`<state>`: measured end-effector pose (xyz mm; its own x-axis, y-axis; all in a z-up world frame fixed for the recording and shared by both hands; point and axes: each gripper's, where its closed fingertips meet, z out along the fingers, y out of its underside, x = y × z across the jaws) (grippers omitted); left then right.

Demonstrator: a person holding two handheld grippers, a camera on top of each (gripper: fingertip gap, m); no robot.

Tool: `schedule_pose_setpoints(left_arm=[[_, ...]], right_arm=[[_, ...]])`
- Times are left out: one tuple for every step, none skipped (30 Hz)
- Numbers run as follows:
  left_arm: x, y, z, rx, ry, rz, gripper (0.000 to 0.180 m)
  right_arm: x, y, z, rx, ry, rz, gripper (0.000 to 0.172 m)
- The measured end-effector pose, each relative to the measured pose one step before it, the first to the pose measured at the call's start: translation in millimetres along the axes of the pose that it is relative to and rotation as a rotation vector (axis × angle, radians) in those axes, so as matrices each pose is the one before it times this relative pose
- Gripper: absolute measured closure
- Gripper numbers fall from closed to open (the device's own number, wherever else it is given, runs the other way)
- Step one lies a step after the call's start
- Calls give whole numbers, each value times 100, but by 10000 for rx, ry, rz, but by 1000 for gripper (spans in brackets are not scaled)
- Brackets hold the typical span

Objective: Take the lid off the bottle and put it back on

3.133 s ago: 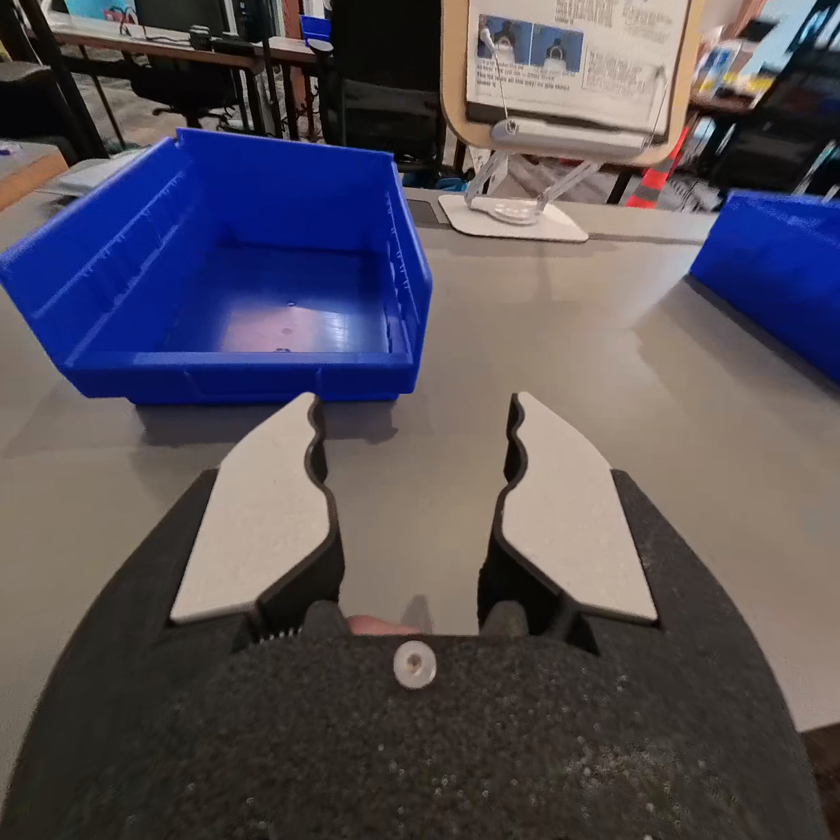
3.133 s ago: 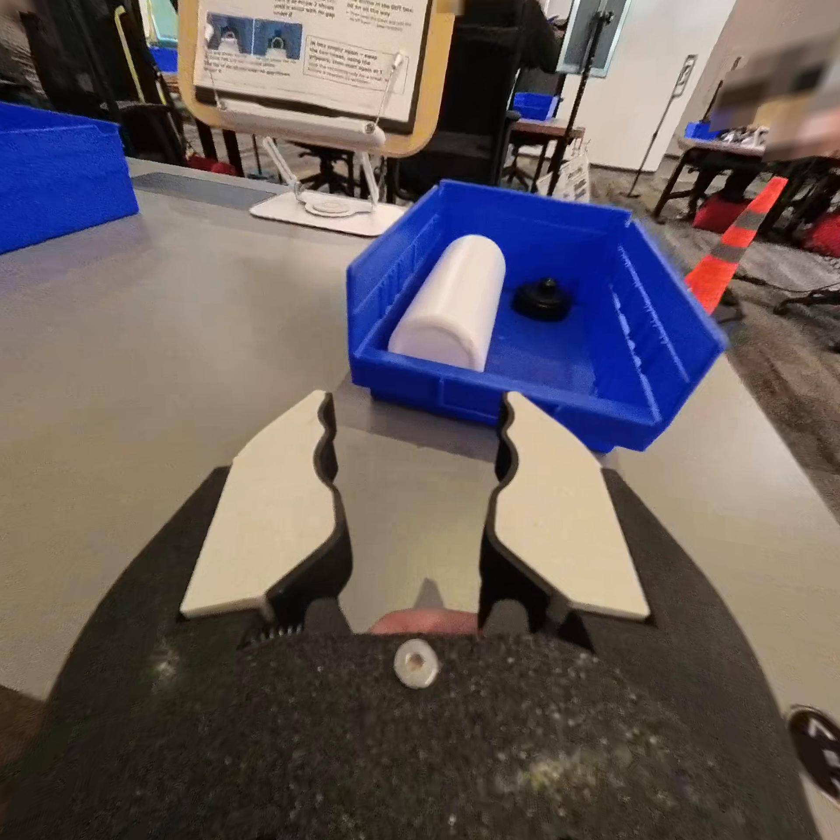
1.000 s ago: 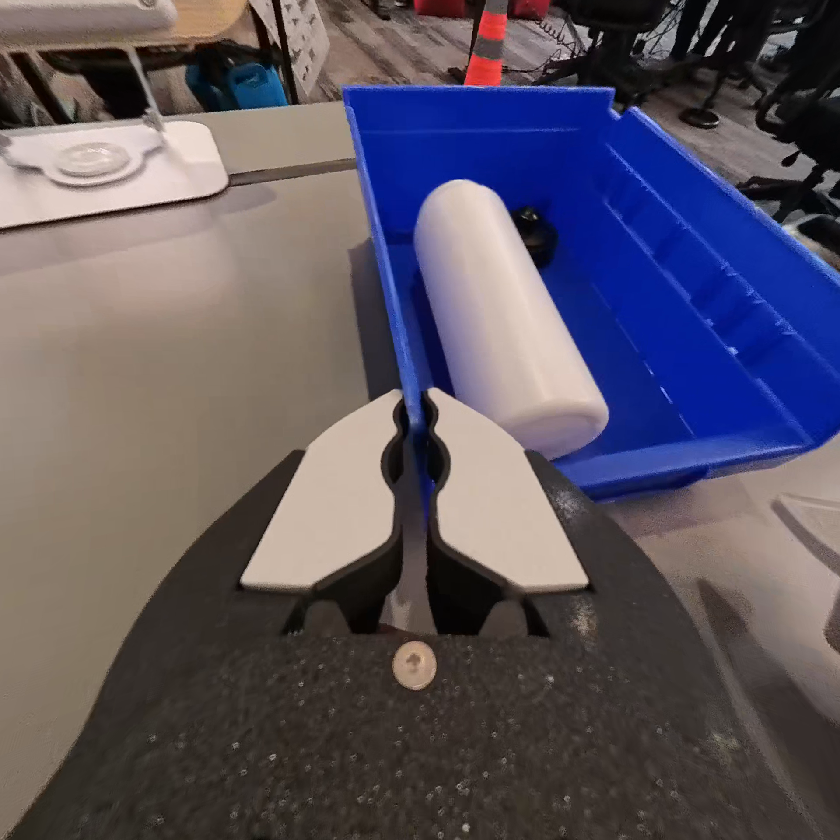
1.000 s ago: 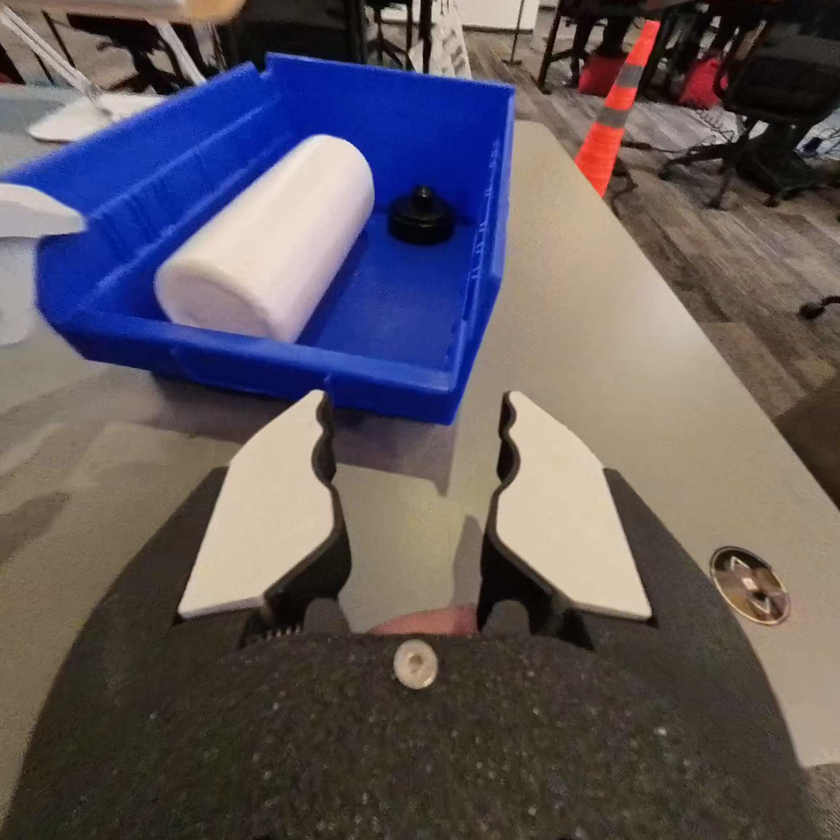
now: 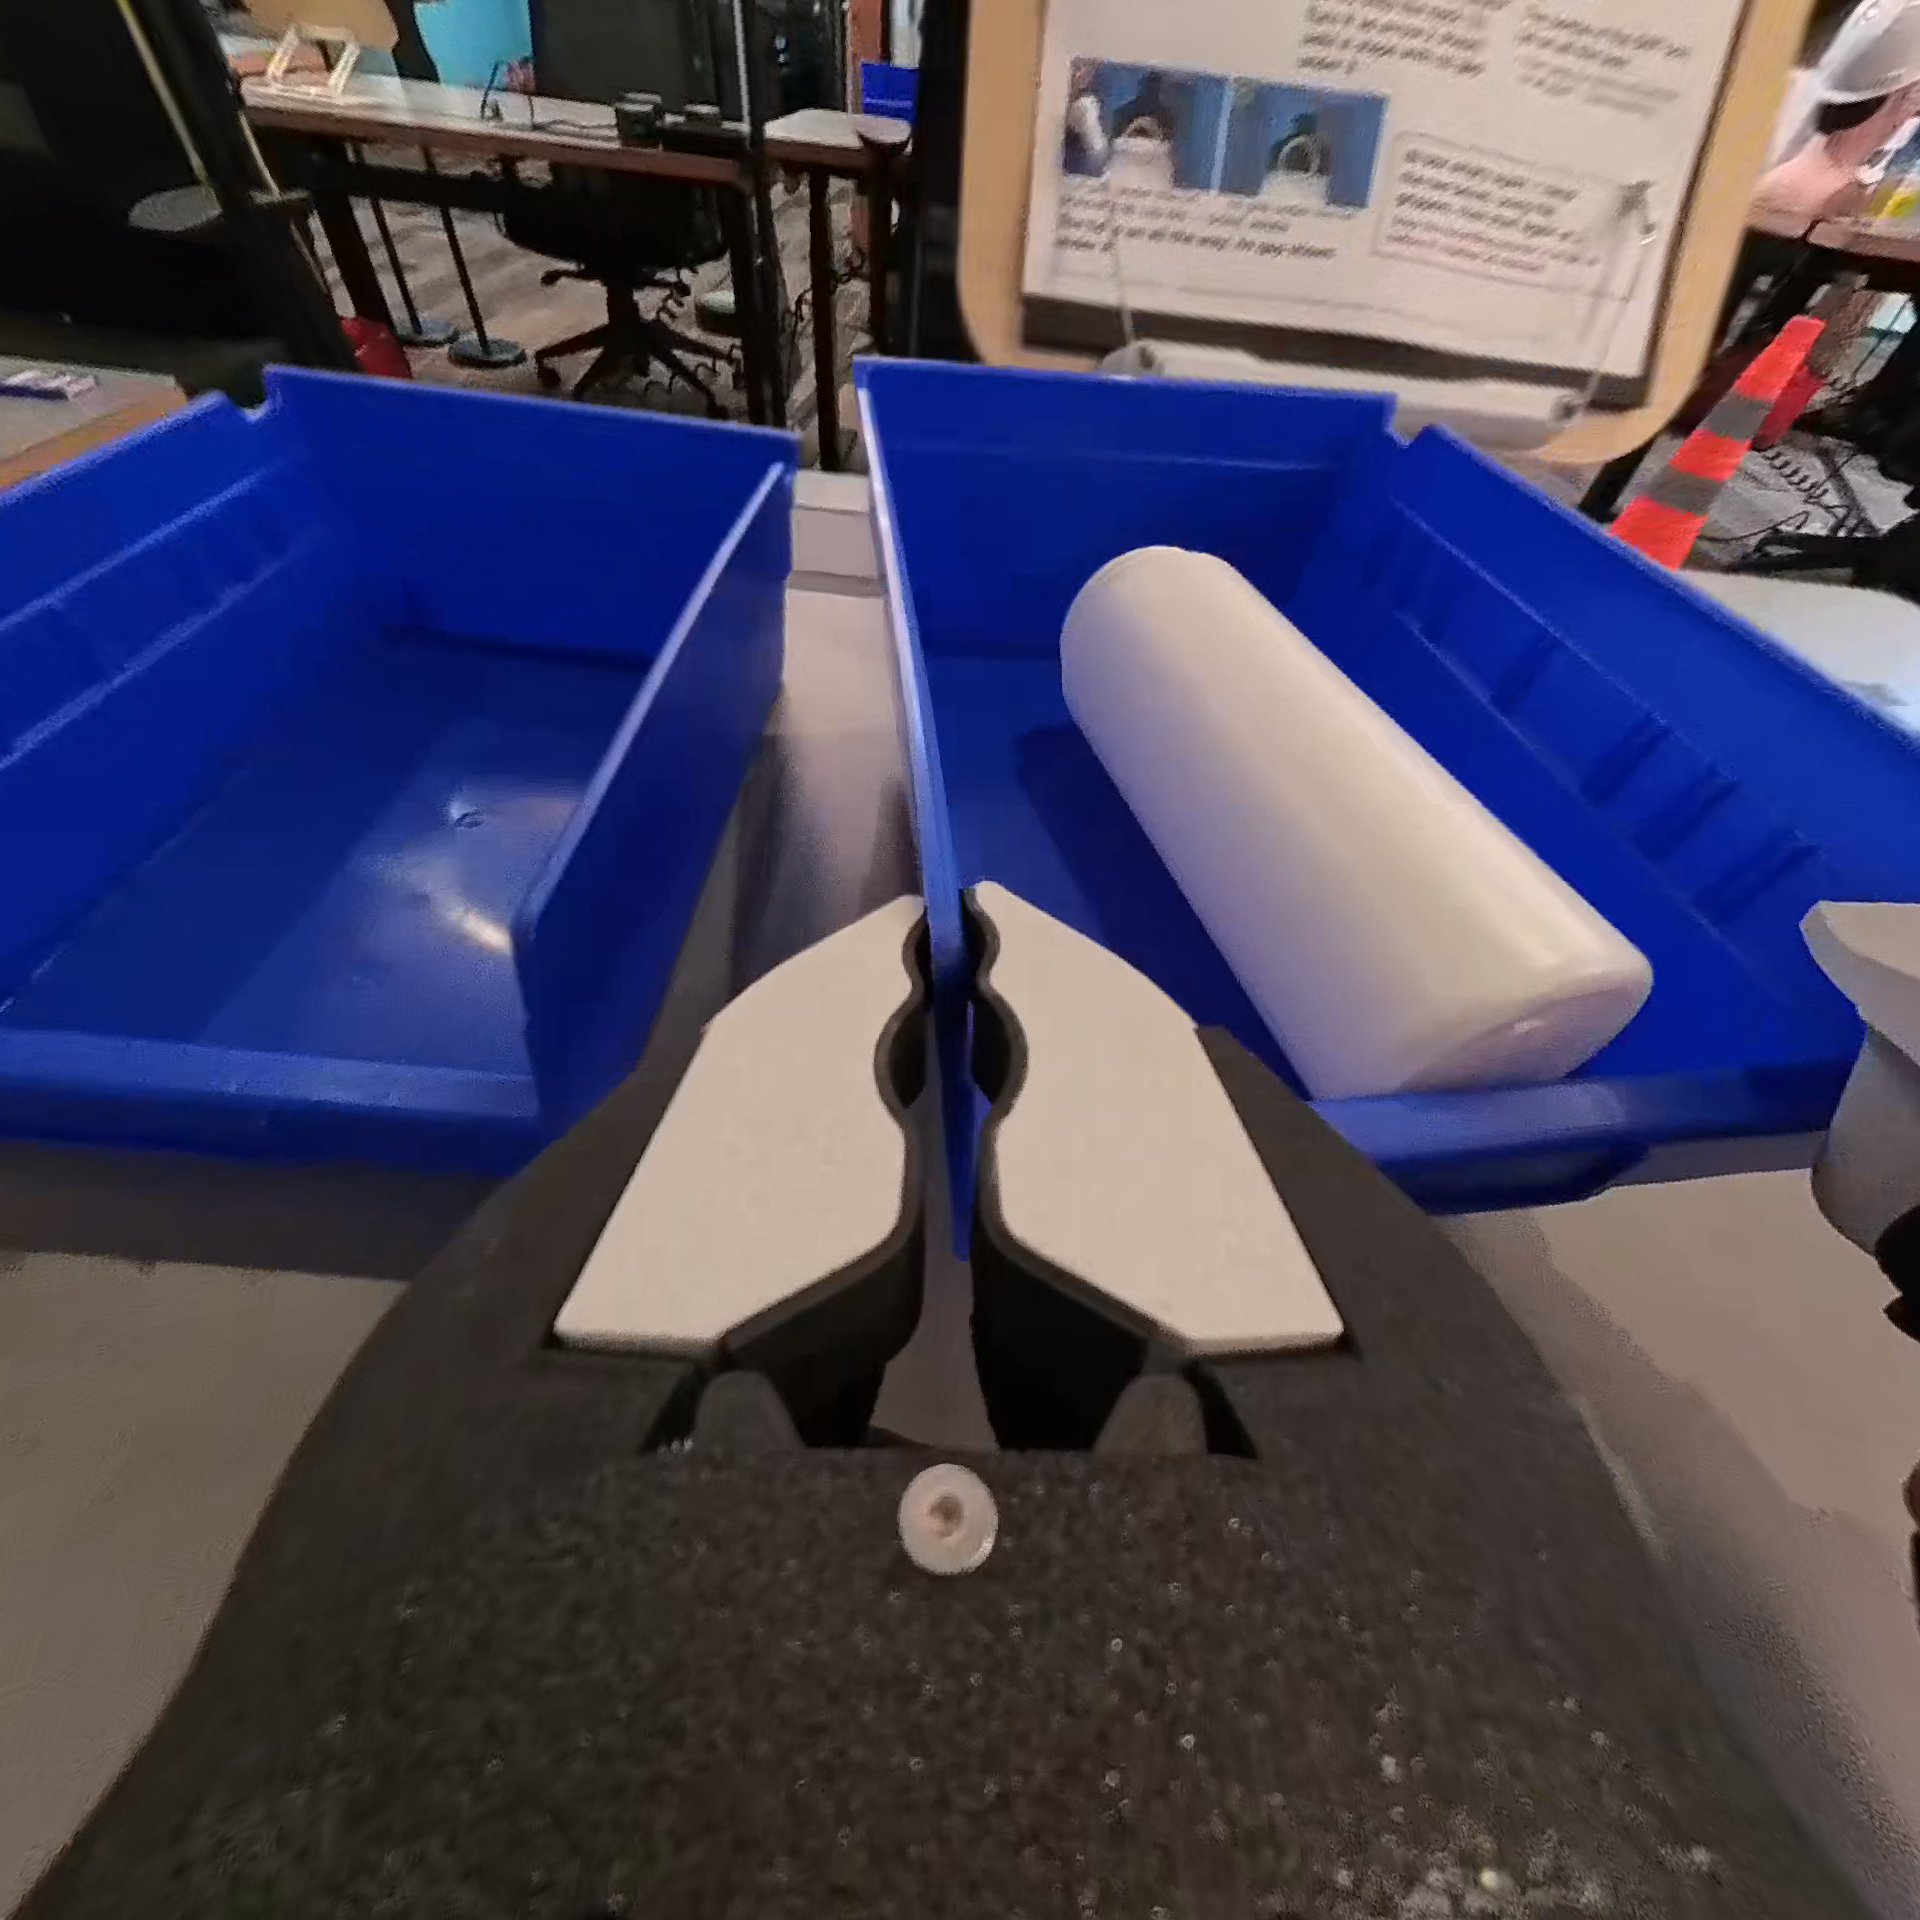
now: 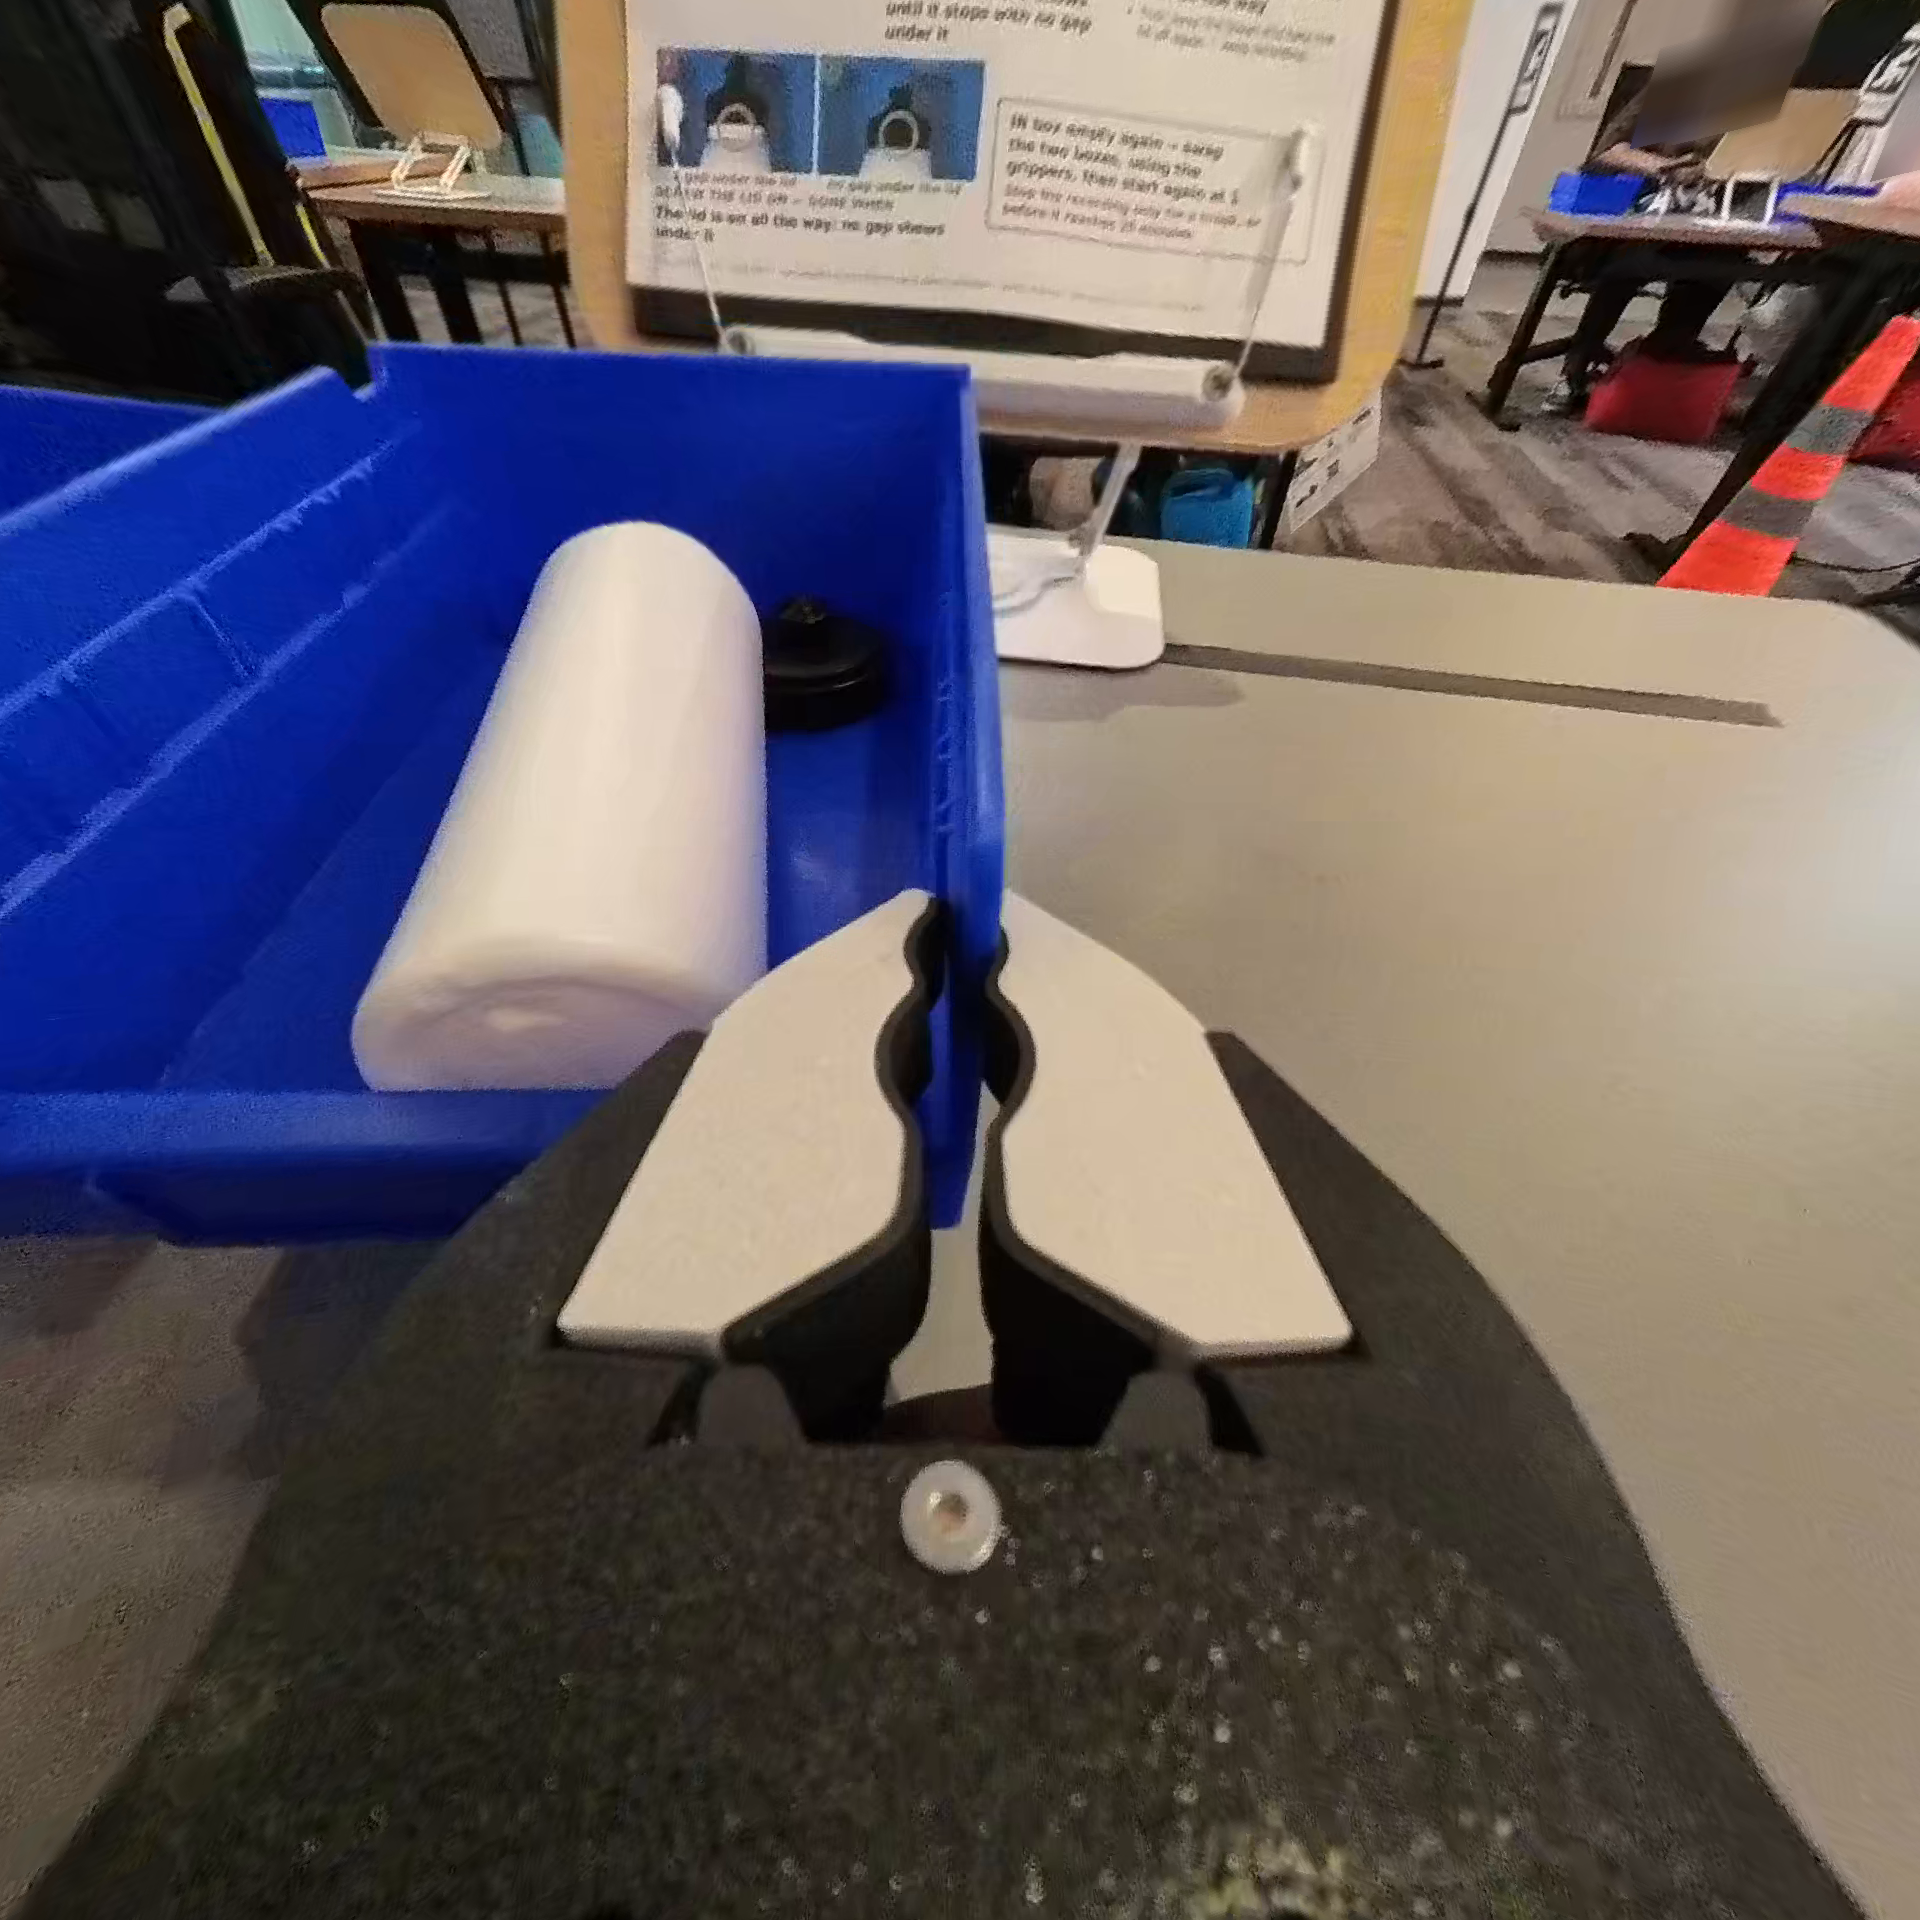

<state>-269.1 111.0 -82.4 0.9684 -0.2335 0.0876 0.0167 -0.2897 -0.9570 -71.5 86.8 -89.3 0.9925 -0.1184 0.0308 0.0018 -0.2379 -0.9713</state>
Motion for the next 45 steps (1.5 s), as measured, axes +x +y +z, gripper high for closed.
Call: schedule_pose_setpoints(left_arm=[[-570,543,347,-149,-55,-79,178],[-502,659,370,-186,-35,-169,178],[-383,605,331,-130,31,-322,178],[-213,408,215,5,112,-437,178],[-96,279,122,31,116,-428,177],[-48,112,18,48,104,-293,176],[111,-11,-84,-26,194,-165,175],[301,-153,-186,-102,321,-177,172],[468,-622,-399,22,413,-303,154],[418,-1197,-662,224,354,-384,129],[490,-1723,-828,394,346,-336,117],[538,-2077,-814,451,314,-195,113],[262,-2274,-652,396,112,-87,110],[-118,-2349,-438,282,-69,-16,106],[-469,-2308,-191,112,-157,114,102],[-920,-2211,50,9,-246,250,100],[-1354,-2057,276,0,-278,303,101],[-1713,-1635,478,-131,-289,268,101],[-1919,-1052,631,-315,-231,249,100],[-2042,-455,734,-435,-197,285,100],[-2134,297,809,-646,-182,373,100],[-2248,1115,857,-936,-259,511,100],[-2386,1698,921,-1073,-427,597,99],[-2160,2003,1022,-1016,-427,590,101],[-1544,1800,1144,-741,-238,465,99],[-908,1405,1199,-412,-33,262,99],[-516,1222,1134,-296,110,120,98],[-390,972,1021,-186,111,46,98],[-382,644,824,-12,69,-18,99],[-291,350,588,125,90,-85,110],[-180,56,288,293,126,-212,132],[-126,-156,-42,406,136,-371,155],[125,-77,-218,330,292,-399,173],[388,211,-235,167,405,-321,177],[125,371,-278,188,76,-191,177],[-27,347,-477,293,-193,-118,177],[-45,496,-738,158,-301,-157,177],[13,649,-972,-19,-300,-171,177],[67,784,-1112,-99,-280,-39,177],[94,855,-1185,-3,-235,-35,178],[90,883,-1223,124,-222,-169,178],[39,883,-1274,143,-249,-180,178],[-4,885,-1297,100,-286,-47,178],[-26,841,-1271,41,-299,91,178],[28,800,-1184,-35,-233,195,178]], right_arm=[[-545,441,314,-98,-52,38,168],[-464,509,242,-76,-58,-10,168],[-380,544,166,-69,-83,25,169],[-202,706,154,-80,-17,57,169],[-80,519,33,76,-24,-1,168],[-157,391,-36,-112,-137,-30,168],[13,57,-88,-104,-142,-120,168],[43,-32,-93,-26,-209,-41,167],[172,-285,-277,104,-191,-3,167],[132,-535,-457,211,-235,59,160],[-76,-608,-556,190,-336,75,155],[-308,-588,-563,150,-520,-1,148],[-653,-557,-636,177,-670,-115,138],[-796,-547,-591,252,-661,-165,132],[-888,-479,-541,279,-540,-149,133],[-916,-294,-453,224,-397,-126,132],[-975,-38,-203,117,-361,-142,132],[-1122,166,-33,-6,-358,-171,132],[-1210,268,25,-115,-296,-162,132],[-1277,279,72,-141,-322,-163,132],[-1304,258,153,-126,-361,-169,132],[-1307,191,149,-72,-368,-164,132],[-1292,134,104,-25,-392,-135,132],[-1261,158,134,-19,-379,-117,132],[-1166,246,178,-66,-348,-70,133],[-990,347,248,-108,-229,52,133],[-898,376,287,-116,-137,266,133],[-1224,311,309,-116,-332,370,133],[-1518,263,362,-128,-502,237,132],[-1266,235,336,-149,-354,41,131],[-939,153,255,-129,-131,-132,131],[-595,92,195,-97,-18,-254,130],[-315,21,162,-86,133,-273,130],[-178,62,136,-94,241,-260,130],[71,63,125,-76,234,-262,131],[272,80,192,-59,358,-183,131],[508,193,217,-86,371,-120,131],[419,187,261,-156,289,6,131],[433,46,371,-123,265,111,130],[562,-110,520,-66,344,178,127],[408,-109,620,-123,285,157,122],[163,-51,773,-213,130,141,116],[-237,-118,738,-232,0,164,111],[-462,-237,722,-178,-44,170,108],[-610,-291,732,-82,-104,142,108]])
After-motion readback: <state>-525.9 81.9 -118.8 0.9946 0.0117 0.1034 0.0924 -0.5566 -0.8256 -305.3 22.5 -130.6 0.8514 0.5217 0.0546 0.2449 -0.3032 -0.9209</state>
